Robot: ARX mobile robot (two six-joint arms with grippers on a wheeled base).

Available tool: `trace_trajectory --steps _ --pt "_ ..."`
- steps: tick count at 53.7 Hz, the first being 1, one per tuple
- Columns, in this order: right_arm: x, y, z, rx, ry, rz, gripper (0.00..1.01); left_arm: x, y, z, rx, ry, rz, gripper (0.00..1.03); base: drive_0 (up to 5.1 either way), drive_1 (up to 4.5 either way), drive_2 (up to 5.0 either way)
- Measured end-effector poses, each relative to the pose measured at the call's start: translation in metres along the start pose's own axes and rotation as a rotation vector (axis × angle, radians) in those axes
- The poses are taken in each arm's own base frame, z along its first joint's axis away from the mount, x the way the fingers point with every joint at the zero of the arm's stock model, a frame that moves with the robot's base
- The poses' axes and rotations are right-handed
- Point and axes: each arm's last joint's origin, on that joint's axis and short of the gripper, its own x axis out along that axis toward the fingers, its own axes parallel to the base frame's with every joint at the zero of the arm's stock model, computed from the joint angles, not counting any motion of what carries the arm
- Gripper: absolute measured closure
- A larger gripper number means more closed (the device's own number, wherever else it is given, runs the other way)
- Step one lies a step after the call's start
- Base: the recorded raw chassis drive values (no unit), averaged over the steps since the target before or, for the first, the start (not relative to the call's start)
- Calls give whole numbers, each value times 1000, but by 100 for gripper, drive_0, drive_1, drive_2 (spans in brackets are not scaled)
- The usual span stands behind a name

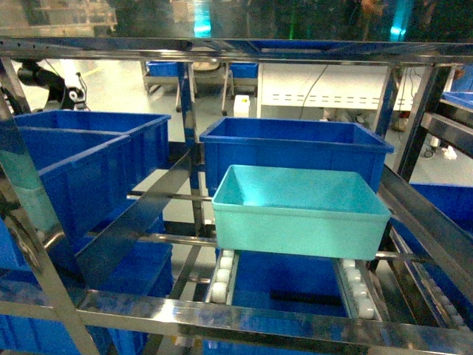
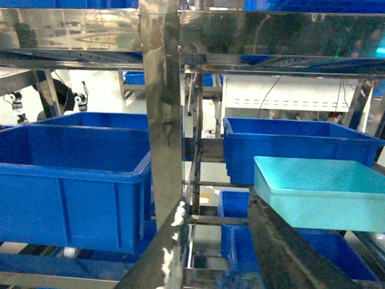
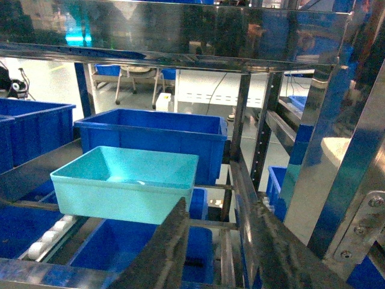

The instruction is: Organize blue bins on left shelf correctly

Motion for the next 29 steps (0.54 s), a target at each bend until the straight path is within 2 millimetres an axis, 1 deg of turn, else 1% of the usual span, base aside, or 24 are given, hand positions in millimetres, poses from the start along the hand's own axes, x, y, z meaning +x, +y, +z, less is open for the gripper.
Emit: trace_trajectory --steps 2,6,11,13,14,15,18,29 --pt "0 0 0 0 0 0 57 0 0 0 0 0 0 61 0 0 0" --pt "0 0 0 0 0 0 41 0 0 0 0 0 0 44 0 0 0" --pt "0 0 0 0 0 0 13 0 0 0 0 0 0 17 0 0 0" --pt "0 0 0 0 0 0 4 0 0 0 0 0 0 8 0 0 0" --pt "0 0 0 0 0 0 1 0 0 0 0 0 0 5 0 0 0" --pt "0 0 0 1 0 0 1 0 0 0 1 0 0 3 0 0 0" --pt "0 0 0 0 0 0 4 0 0 0 0 0 0 5 0 0 0" --pt "0 0 0 0 0 0 3 0 0 0 0 0 0 5 0 0 0"
